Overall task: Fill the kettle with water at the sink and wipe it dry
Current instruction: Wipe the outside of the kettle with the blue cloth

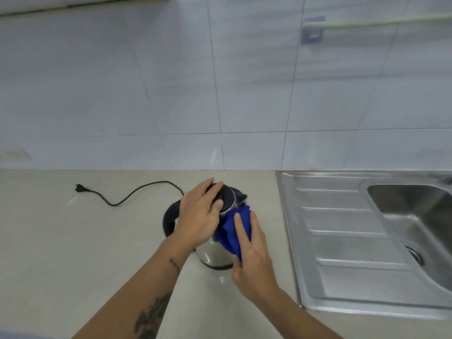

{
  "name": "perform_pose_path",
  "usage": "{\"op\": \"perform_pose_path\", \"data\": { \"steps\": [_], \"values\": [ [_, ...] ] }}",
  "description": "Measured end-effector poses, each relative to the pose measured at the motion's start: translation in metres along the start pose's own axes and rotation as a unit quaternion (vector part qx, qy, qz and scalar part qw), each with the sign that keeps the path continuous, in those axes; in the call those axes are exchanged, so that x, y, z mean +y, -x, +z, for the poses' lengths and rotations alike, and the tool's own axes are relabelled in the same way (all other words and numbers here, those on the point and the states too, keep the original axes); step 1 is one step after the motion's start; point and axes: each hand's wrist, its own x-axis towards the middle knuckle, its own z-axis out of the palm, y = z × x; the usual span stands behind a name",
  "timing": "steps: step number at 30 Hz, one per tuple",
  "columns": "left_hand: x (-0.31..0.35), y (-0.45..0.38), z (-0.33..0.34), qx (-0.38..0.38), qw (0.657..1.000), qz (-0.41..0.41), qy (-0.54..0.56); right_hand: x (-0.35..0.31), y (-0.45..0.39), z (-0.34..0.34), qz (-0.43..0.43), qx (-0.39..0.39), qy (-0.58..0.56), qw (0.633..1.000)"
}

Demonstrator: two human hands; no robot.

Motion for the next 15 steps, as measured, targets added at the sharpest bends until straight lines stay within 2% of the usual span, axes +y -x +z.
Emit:
{"op": "perform_pose_path", "data": {
  "steps": [3, 5, 8, 12, 15],
  "values": [
    [0.001, -0.001, -0.001, 0.003, 1.0, 0.011, -0.016, 0.019, 0.008, 0.009, 0.057, -0.037, 0.011, 0.998],
    [0.0, -0.003, -0.001, 0.0, 1.0, 0.018, -0.024, 0.026, 0.006, 0.015, 0.128, -0.05, -0.049, 0.989],
    [-0.004, -0.003, -0.004, -0.023, 0.999, 0.032, -0.025, 0.022, 0.0, 0.016, 0.196, -0.025, -0.133, 0.971],
    [-0.022, 0.001, -0.012, -0.088, 0.988, 0.097, -0.082, -0.007, -0.012, 0.011, 0.175, 0.047, -0.18, 0.967],
    [-0.038, 0.005, -0.014, -0.063, 0.974, 0.162, -0.142, -0.019, -0.005, 0.018, 0.12, 0.048, -0.128, 0.983]
  ]
}}
